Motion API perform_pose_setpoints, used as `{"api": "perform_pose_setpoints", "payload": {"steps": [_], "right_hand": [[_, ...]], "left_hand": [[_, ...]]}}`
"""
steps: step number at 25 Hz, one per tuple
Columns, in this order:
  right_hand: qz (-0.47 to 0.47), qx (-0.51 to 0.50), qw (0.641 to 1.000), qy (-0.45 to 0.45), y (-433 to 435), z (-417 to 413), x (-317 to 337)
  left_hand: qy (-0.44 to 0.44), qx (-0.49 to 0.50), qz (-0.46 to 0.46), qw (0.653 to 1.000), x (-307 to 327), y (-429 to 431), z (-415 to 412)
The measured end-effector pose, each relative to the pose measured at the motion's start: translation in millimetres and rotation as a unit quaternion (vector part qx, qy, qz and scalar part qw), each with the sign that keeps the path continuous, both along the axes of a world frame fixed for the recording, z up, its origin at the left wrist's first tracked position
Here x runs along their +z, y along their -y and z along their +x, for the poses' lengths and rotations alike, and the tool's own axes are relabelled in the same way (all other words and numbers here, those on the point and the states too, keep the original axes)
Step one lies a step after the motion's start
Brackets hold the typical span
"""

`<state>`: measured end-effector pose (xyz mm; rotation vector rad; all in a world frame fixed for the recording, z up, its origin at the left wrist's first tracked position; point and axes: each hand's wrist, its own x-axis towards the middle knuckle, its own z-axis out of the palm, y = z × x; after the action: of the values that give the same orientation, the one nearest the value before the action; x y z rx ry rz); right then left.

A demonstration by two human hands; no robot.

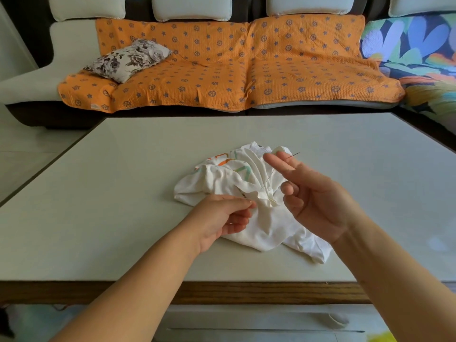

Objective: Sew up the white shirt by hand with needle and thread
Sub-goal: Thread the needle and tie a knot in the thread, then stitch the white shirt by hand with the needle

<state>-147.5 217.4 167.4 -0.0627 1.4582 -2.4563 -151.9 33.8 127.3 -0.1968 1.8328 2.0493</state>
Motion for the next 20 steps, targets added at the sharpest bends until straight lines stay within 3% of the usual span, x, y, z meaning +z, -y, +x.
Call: {"api": "perform_pose_setpoints", "payload": {"steps": [5,9,11,13,16,20], "right_hand": [[0.062,-0.096,0.993,0.012,-8,-8,-8],[-0.039,-0.121,0.99,0.061,-17,-13,-8],[-0.127,-0.125,0.98,0.082,-20,-14,-7],[-0.141,-0.157,0.974,0.081,-23,-15,-5],[0.01,-0.255,0.966,0.036,-30,-14,-2],[0.247,-0.346,0.905,-0.011,-36,-5,-1]], "left_hand": [[0.0,-0.078,-0.063,0.995,0,5,5],[0.017,-0.235,-0.219,0.947,3,21,10],[0.027,-0.26,-0.266,0.928,2,28,10],[0.035,-0.26,-0.296,0.918,1,33,9],[0.043,-0.26,-0.35,0.899,2,41,8],[0.043,-0.259,-0.495,0.828,7,52,10]]}}
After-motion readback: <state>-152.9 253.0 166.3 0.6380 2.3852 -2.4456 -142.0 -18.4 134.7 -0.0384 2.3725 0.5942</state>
